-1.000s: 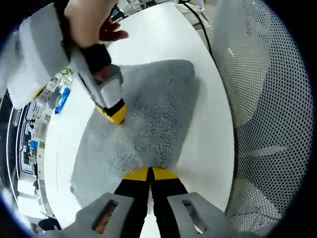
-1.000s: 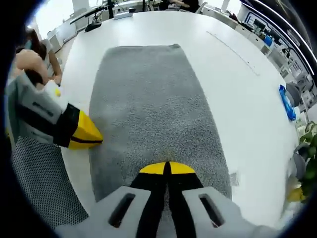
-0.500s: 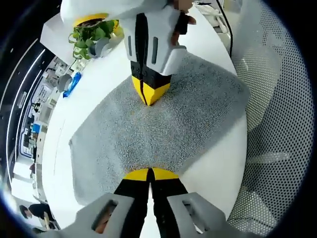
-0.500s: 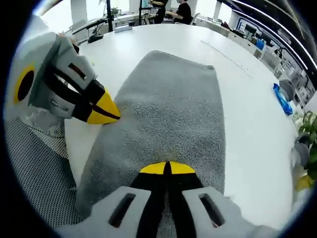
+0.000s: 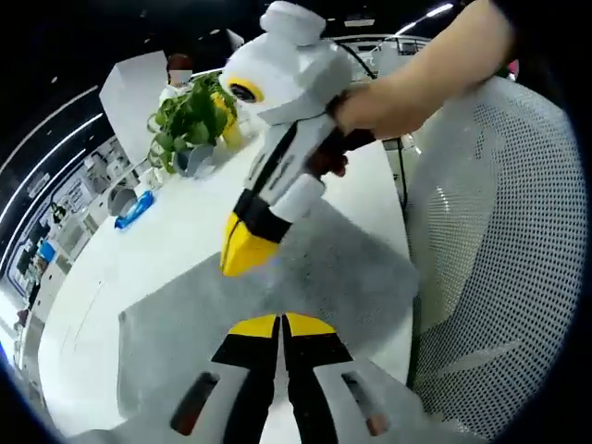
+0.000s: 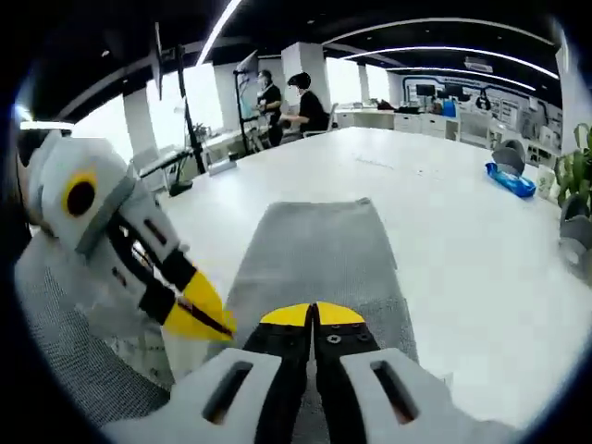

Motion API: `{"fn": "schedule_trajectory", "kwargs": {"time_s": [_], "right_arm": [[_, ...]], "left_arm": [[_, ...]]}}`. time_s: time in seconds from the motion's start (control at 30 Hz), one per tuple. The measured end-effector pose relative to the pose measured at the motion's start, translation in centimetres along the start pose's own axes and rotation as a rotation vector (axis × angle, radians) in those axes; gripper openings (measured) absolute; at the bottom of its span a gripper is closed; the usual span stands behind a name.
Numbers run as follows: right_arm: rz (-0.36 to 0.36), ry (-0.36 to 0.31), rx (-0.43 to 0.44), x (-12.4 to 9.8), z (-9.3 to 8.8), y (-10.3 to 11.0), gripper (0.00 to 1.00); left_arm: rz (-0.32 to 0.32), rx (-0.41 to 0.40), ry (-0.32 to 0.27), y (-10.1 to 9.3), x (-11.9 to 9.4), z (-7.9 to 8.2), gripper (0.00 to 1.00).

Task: Fold the towel on the table until its edges align and the towel forms a compact rectangular stack.

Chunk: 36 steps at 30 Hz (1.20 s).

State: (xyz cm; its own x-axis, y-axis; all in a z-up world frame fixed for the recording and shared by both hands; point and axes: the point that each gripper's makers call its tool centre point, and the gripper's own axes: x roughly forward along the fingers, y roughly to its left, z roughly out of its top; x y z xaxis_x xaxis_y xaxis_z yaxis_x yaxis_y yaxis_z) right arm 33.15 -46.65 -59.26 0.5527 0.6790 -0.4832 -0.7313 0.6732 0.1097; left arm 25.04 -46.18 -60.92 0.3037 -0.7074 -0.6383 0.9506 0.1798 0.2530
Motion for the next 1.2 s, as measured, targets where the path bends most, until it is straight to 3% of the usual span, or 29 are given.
{"fn": "schedule_trajectory", "kwargs": {"time_s": [0.1,0.2,0.27,0.43,0.53,0.6,0.7,0.73,0.77,0.87,1.03,1.13,1.2], "right_arm": [[-0.038,0.088,-0.034,-0.2,-1.8,-1.1,0.0],[-0.032,0.122,-0.111,-0.1,-2.4,-1.0,0.0],[-0.004,0.142,-0.139,0.3,-2.8,-0.1,0.0],[0.115,0.14,-0.169,1.3,-2.8,2.8,0.0],[0.13,0.154,-0.189,1.7,-3.1,3.4,0.0],[0.142,0.197,-0.226,1.9,-4.0,3.5,0.0],[0.148,0.327,-0.291,1.7,-6.8,3.1,0.0],[0.147,0.328,-0.311,1.7,-7.1,3.0,0.0],[0.166,0.267,-0.314,1.7,-6.3,3.3,0.0],[0.156,0.261,-0.211,1.6,-6.3,3.1,0.0],[0.162,0.246,-0.22,1.6,-6.5,3.0,0.0],[0.155,0.247,-0.226,1.6,-6.4,3.1,0.0],[0.152,0.247,-0.229,1.6,-6.4,3.0,0.0]], "left_arm": [[-0.055,-0.015,0.009,-1.4,0.8,-0.1,0.03],[-0.107,-0.05,0.072,-2.6,1.4,-1.5,0.02],[-0.126,-0.029,0.104,-3.0,1.7,-2.3,0.02],[-0.127,0.008,0.11,-3.1,1.7,-2.9,0.02],[-0.13,0.025,0.098,-3.2,1.7,-3.0,0.02],[-0.123,0.04,0.096,-3.3,1.7,-3.0,0.02],[-0.119,0.078,0.099,-3.4,1.8,-3.0,0.02],[-0.12,0.074,0.101,-3.4,1.8,-3.0,0.02],[-0.115,0.042,0.109,-3.3,1.7,-3.1,0.02],[-0.118,-0.013,0.116,-3.1,1.8,-3.2,0.02],[-0.119,0.004,0.133,-3.3,1.7,-3.3,0.01],[-0.129,-0.116,0.152,-3.1,1.5,-3.6,0.01],[-0.132,-0.098,0.147,-2.9,1.2,-3.8,0.01]]}}
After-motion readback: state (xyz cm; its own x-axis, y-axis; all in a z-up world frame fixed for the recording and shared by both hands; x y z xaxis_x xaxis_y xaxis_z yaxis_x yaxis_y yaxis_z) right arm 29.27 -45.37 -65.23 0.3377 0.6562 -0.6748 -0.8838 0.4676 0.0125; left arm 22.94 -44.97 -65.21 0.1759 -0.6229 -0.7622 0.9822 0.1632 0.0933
